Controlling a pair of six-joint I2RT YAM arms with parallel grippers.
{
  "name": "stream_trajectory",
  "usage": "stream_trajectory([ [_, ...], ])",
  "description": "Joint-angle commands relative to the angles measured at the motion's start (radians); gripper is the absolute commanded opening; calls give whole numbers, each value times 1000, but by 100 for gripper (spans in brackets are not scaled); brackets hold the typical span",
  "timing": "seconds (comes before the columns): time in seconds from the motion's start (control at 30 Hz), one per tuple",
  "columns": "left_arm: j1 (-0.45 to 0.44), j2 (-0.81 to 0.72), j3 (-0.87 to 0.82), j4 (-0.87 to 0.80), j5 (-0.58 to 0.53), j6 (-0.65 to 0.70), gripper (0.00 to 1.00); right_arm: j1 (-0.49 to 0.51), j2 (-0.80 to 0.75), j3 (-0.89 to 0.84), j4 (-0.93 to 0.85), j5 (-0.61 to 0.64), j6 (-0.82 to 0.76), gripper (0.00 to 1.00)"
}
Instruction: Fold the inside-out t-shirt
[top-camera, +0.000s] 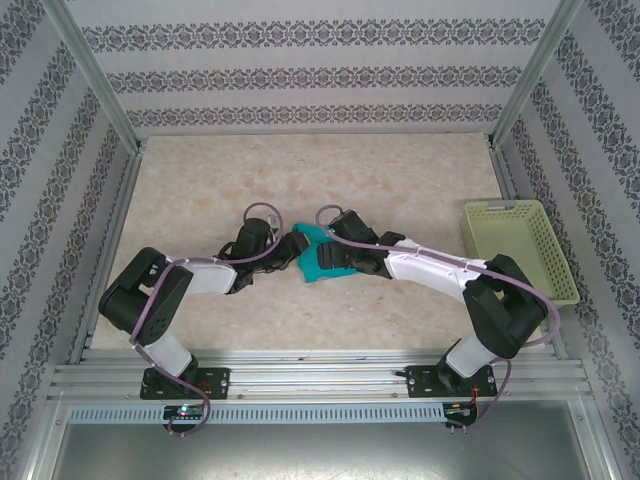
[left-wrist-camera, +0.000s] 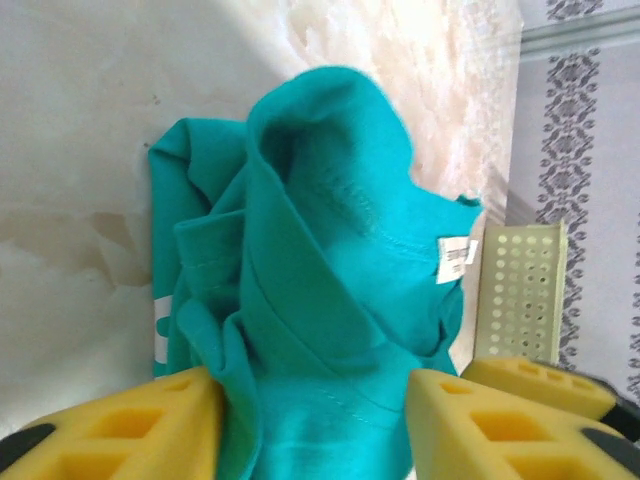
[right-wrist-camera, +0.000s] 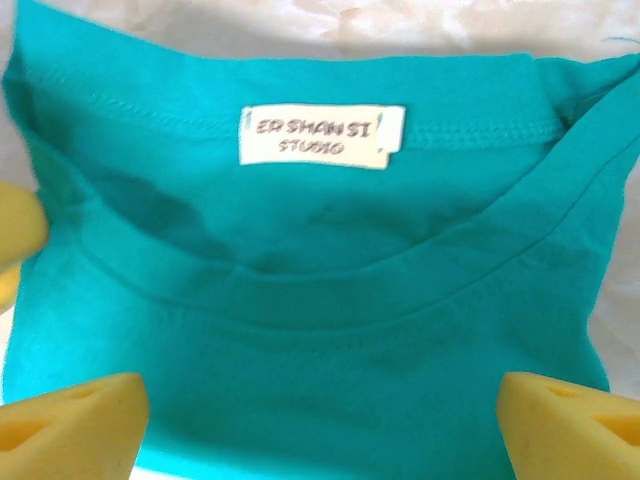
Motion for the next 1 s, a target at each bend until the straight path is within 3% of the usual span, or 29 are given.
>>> stream_trajectory([
  [0.0,29,-47,-33,-28,-7,19,55,44,-4,25,-76,81,22,90],
  [0.13,63,-115,-52,-107,-29,52,65,80,77,50,-80,90,70,91],
  [0.23,78,-210,-51,-247,-93,121,81,76,172,120,-126,110,73,93],
  [0.3,88,-280,-50,-349,-142,164,94,40,250,190,-193,115,64,93],
  [0.37,104,-341,-57,-407,-169,191,100,-11,303,241,-217,87,42,93],
  [0.7,165,-576,-108,-531,-182,303,100,-274,528,603,-398,86,-181,92],
  [0.97,172,-762,-122,-641,-220,391,100,-415,734,869,-540,107,-304,92],
])
